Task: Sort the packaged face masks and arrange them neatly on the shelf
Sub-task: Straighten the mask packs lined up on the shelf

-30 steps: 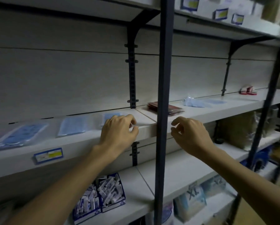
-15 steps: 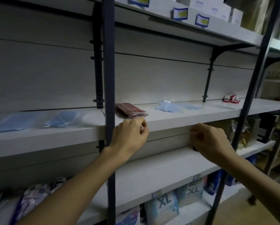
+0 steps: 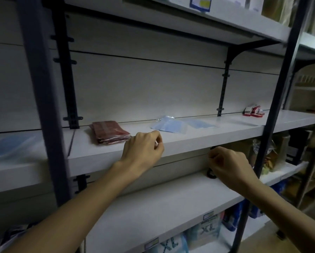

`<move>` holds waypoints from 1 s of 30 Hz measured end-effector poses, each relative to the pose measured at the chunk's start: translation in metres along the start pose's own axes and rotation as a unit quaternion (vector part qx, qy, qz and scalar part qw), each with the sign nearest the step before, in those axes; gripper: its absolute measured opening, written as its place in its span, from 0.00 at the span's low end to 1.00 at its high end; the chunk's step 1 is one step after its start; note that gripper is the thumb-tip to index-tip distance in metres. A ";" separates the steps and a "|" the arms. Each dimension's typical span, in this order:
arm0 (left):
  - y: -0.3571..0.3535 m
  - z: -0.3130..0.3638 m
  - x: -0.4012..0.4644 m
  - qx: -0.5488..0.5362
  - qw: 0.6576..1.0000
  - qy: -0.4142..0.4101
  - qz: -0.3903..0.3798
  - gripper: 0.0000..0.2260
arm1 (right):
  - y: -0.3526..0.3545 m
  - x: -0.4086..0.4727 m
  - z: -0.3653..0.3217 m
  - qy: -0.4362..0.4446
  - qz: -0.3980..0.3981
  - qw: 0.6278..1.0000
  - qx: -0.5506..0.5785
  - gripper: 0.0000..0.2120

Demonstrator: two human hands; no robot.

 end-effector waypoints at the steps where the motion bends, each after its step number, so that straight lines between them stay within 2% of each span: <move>1: -0.008 0.002 0.013 0.001 1.000 0.003 0.000 0.06 | 0.002 0.011 0.009 0.002 0.003 1.000 -0.003 0.10; 8: -0.068 0.007 0.105 0.001 0.999 0.042 -0.016 0.06 | 0.014 0.101 0.073 -0.005 0.005 1.000 -0.010 0.09; 17: -0.122 0.001 0.177 0.040 0.993 0.100 -0.039 0.05 | 0.000 0.187 0.147 0.017 0.007 1.000 0.020 0.09; 23: -0.146 0.003 0.205 0.076 0.984 0.159 -0.022 0.06 | -0.007 0.250 0.186 0.052 -0.004 0.998 0.045 0.07; 30: -0.166 0.005 0.216 0.163 0.955 0.248 -0.031 0.11 | -0.028 0.317 0.228 0.074 -0.054 0.994 0.057 0.09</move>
Point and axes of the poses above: each hand's wrist, its own x-axis towards the middle knuckle, its own y-axis out of the back of the hand, z = x × y, the point moved 5 cm from there along x, towards the middle knuckle, and after that the axes turned 8 degrees about -z, right-handed, at the moved point
